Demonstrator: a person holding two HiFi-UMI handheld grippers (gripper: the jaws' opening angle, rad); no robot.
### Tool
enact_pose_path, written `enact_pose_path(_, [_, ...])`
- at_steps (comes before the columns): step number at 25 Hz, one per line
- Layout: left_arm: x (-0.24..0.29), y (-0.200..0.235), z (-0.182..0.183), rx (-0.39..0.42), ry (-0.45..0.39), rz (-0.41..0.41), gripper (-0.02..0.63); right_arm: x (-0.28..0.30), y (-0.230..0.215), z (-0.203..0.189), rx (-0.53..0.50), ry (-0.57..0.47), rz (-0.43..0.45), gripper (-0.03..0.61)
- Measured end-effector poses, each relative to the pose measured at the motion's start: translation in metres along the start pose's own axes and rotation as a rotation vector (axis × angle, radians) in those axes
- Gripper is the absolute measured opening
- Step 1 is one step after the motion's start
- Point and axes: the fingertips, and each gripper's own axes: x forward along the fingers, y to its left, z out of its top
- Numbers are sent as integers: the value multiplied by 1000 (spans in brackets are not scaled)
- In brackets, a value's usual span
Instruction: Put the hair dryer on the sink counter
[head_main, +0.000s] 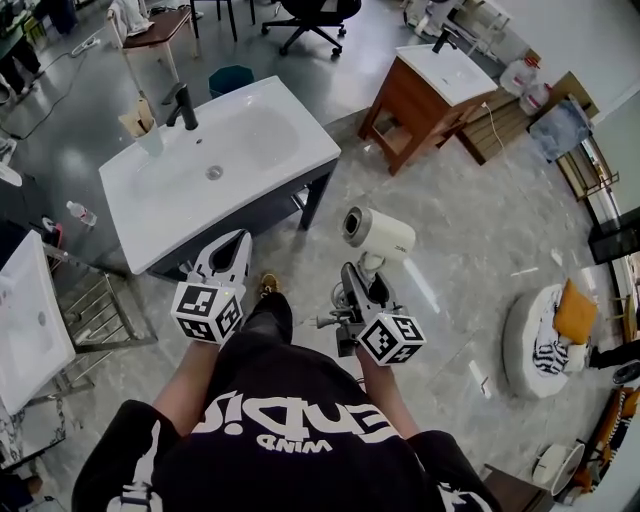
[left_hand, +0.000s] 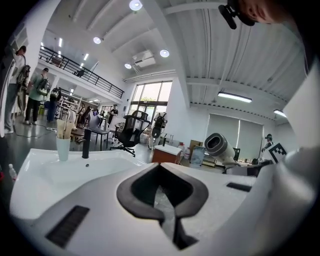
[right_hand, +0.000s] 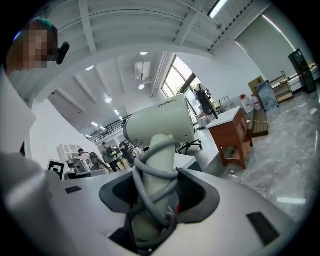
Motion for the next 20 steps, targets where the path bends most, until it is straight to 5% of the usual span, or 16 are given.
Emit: enact_pose_path(20, [170,110,61,13,59,-10,8,207,-33,66,-12,53,34,215])
